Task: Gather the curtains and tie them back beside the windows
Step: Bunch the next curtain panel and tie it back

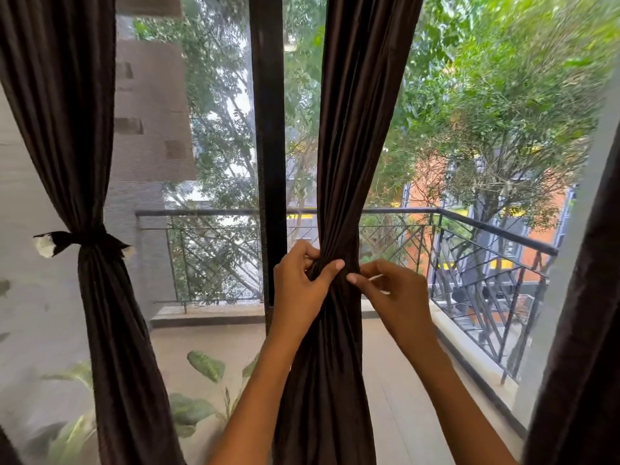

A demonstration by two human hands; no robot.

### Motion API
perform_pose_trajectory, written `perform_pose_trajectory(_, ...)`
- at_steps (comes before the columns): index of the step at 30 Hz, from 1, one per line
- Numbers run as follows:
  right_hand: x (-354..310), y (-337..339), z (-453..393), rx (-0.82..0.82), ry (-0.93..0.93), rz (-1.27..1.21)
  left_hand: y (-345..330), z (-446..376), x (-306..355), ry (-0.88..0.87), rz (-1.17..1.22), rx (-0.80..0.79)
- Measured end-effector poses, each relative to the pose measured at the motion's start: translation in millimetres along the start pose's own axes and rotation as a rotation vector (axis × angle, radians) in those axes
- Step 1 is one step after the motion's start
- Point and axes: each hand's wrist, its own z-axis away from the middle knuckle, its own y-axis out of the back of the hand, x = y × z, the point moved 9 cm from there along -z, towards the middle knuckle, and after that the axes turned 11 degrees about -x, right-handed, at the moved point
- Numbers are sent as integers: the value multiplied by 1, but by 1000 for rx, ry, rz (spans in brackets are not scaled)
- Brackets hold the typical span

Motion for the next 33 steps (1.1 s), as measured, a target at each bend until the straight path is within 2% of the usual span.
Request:
perform_pose_trajectory(3, 0, -2, 4, 29, -60, -71, -2, 2, 3, -7, -29, 17)
perform_pose_trajectory(10, -11, -34, 32, -23, -2, -109, -4, 14, 4, -15, -132, 45)
perform_pose_trajectory(15, 3, -27, 31, 6, -67, -250, -14, 46, 11, -68, -155, -33)
perform_pose_trajectory(21, 19, -24, 23, 36, -111, -265, 10, 53, 9, 19, -36, 239)
perform_pose_trajectory(24, 17, -25, 25, 51, -92, -252, 15, 55, 8, 52, -34, 294)
perform_pose_trajectory(33, -4, -35, 27, 34, 2, -188, 0, 51, -1, 125, -38, 155)
